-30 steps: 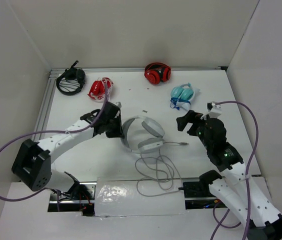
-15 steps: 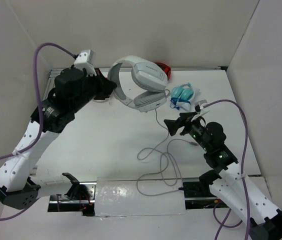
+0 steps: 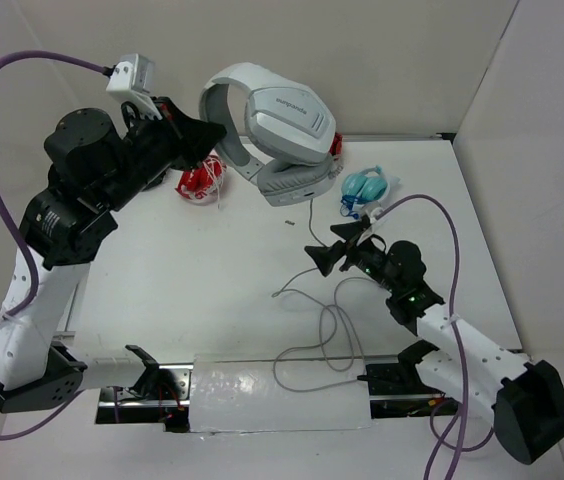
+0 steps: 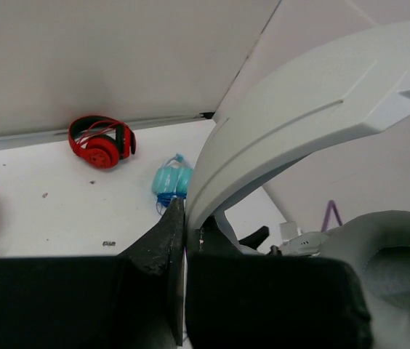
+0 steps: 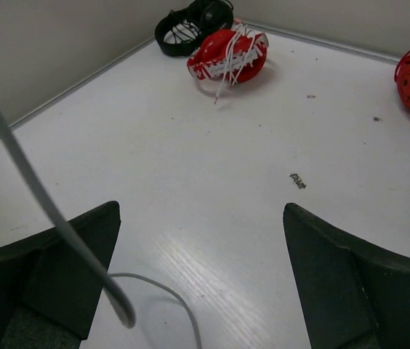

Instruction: Wrap the headphones

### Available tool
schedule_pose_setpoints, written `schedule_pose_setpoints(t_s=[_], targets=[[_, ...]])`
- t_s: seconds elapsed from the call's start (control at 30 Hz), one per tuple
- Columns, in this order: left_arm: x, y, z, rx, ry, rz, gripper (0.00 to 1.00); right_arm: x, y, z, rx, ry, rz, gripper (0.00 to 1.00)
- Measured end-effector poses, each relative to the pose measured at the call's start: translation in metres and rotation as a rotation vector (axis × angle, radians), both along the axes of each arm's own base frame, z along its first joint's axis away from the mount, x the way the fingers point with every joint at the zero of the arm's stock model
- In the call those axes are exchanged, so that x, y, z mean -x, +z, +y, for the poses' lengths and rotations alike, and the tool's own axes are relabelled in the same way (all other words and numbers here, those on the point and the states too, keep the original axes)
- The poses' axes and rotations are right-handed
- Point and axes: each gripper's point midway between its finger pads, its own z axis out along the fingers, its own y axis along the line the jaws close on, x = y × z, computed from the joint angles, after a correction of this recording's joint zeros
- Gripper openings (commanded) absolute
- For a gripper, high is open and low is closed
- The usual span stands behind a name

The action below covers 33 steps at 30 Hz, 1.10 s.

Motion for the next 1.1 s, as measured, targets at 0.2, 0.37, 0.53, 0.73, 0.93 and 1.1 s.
schedule_pose_setpoints(t_s=[0.2, 0.37, 0.53, 0.73, 0.93, 1.1], targets=[[0.008, 0.011, -0.001, 0.022, -0.027, -0.02, 0.0, 0.002, -0.056, 0.021, -0.03, 0.051, 0.132, 1.0], [0.01, 0.016, -0.004, 0.045, -0.048, -0.025, 0.0, 0.002, -0.072, 0.053, -0.076, 0.11, 0.199, 0.95], [0.009, 0.021, -0.005, 0.086, -0.039, -0.023, 0.0, 0.0, -0.077, 0.086, -0.128, 0.148, 0.233, 0.0], [-0.02, -0.001, -0.007, 0.109, 0.05, 0.035, 0.0, 0.0, -0.072, 0.092, -0.164, 0.094, 0.267, 0.0], [-0.089, -0.071, -0.008, 0.058, 0.185, 0.221, 0.0, 0.013, -0.062, 0.07, -0.14, -0.048, 0.332, 0.0], [-0.124, -0.16, 0.006, -0.041, 0.345, 0.383, 0.0, 0.045, -0.05, 0.06, -0.027, -0.132, 0.386, 0.0]])
